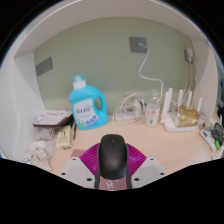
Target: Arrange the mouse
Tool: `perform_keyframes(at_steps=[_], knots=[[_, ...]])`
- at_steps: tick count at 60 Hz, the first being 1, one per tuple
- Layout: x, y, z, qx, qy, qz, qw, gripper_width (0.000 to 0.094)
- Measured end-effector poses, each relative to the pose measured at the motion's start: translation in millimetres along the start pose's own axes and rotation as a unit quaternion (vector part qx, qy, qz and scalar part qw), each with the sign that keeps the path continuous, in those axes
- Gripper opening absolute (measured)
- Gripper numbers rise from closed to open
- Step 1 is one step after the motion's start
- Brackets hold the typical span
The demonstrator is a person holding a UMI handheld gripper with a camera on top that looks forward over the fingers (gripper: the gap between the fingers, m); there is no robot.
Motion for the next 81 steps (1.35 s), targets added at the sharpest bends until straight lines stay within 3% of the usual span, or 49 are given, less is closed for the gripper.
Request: perform_keyframes(at_steps=[8,19,21,25,29,33,47,65,81], knots=[[-21.4,-56.2,82.9,-0.078,0.008,0.009,0.997,0.0354],[-24.0,-66.0,103.5,-0.097,0.019,0.040,0.994,0.0490],[-24.2,-60.0,99.9,-0.099,0.019,0.042,0.994,0.0577],[-30.7,-44.2,89.2,-0.094,0.024,0.048,0.994,0.0856],[-38.7,-20.1,75.0,-0.086,0.032,0.058,0.994,0.0817],[-49.4,7.9,61.3,-0.077,0.043,0.067,0.994,0.0855],[-94.8,105.5,42.3,-0.054,0.055,0.081,0.994,0.0854],[-137.1,200.2,74.7,-0.043,0.060,0.088,0.993,0.0850],[-161.0,231.6,84.1,-0.032,0.059,0.078,0.995,0.0848]])
Point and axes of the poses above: the point between the fingertips, and its own axes, seen from behind it with the camera up: x to the right, z down, y backward, against the way the camera looks, the point moved 6 cm from there along y, backward, against the way the camera looks, and after that the axes turned 14 degrees about -z, right-handed, at the moved point
